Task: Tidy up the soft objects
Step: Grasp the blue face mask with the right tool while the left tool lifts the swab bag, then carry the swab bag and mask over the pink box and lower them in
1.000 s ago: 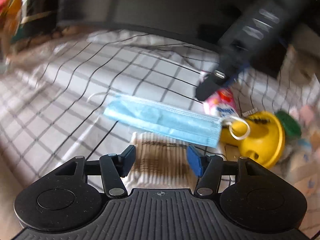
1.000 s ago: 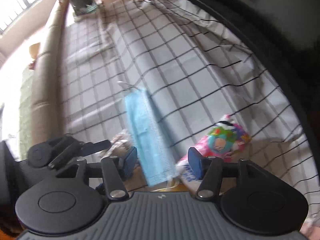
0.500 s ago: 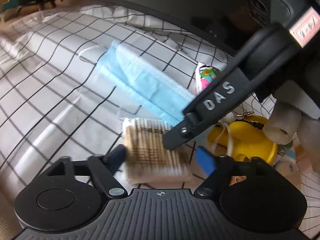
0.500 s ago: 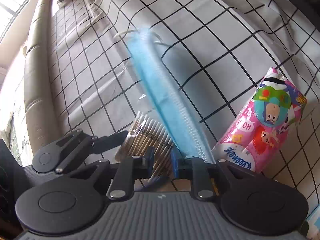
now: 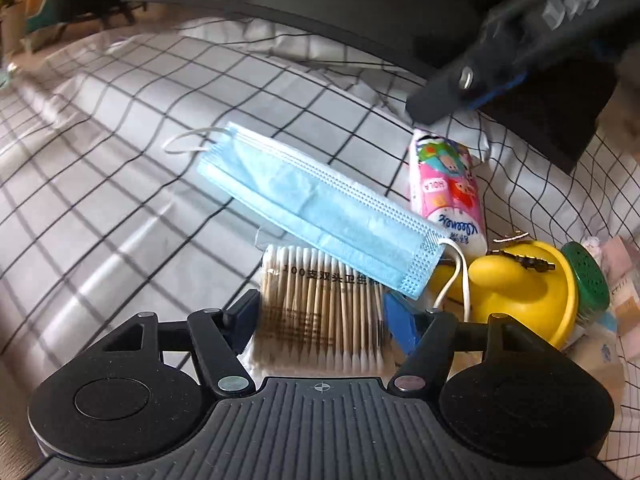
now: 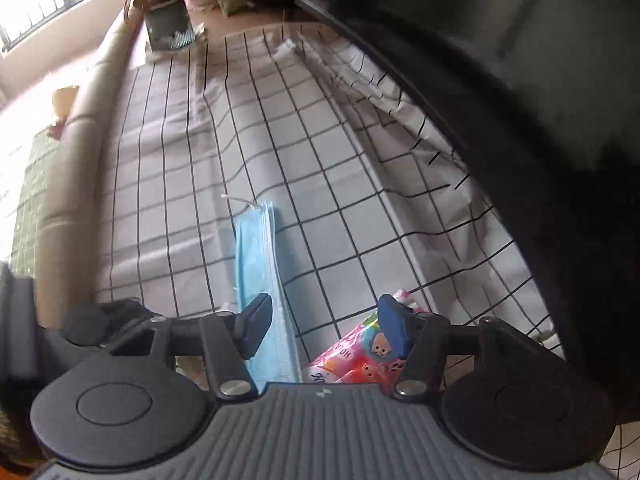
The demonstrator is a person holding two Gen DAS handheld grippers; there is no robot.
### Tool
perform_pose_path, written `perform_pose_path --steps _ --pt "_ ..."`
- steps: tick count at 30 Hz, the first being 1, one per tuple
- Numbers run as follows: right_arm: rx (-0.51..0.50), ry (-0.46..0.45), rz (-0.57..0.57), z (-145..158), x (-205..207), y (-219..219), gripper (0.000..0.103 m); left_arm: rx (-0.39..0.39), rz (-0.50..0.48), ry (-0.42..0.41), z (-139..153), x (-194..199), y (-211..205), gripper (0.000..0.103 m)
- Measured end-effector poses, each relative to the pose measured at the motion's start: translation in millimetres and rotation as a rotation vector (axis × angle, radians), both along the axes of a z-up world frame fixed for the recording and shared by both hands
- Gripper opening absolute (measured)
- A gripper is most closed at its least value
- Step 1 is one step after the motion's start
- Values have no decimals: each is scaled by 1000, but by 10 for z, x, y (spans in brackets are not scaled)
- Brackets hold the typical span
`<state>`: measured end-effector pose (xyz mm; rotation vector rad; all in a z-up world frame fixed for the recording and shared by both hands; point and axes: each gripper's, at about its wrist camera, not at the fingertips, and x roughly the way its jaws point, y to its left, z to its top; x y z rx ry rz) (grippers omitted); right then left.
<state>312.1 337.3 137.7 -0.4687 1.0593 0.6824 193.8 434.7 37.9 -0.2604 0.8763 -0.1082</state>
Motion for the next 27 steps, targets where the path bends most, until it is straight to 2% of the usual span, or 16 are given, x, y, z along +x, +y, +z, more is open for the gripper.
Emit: perform_pose_path --steps 2,5,10,14,16,18,19,20,22,24,27 --pt "-6 54 -6 -191 9 135 59 26 1 2 43 -80 30 72" --pt "-32 125 -4 -519 9 377 59 -8 19 12 52 -176 103 72" --pt "-42 243 -18 -878 -14 633 59 -8 42 29 -7 -324 161 72" --pt "-122 184 39 -1044 -124 808 59 -22 47 37 5 -442 163 72" --pt "-117 167 33 -1057 -131 813 60 -27 57 40 8 -492 166 72" --pt "-120 159 26 -1029 -133 792 41 -22 57 30 41 -540 155 72" --pt "-120 169 28 -998 -134 770 21 -21 60 29 65 -556 153 72" --pt "-109 184 16 -940 -130 730 16 -27 61 30 90 -566 154 72" --pt "-59 187 -14 -724 -143 613 16 -43 63 25 167 -586 171 72" --pt "15 198 -39 -389 -172 435 5 -35 62 8 297 -612 188 72" --pt "141 211 -80 206 -257 115 5 -3 61 -30 565 -623 184 72"
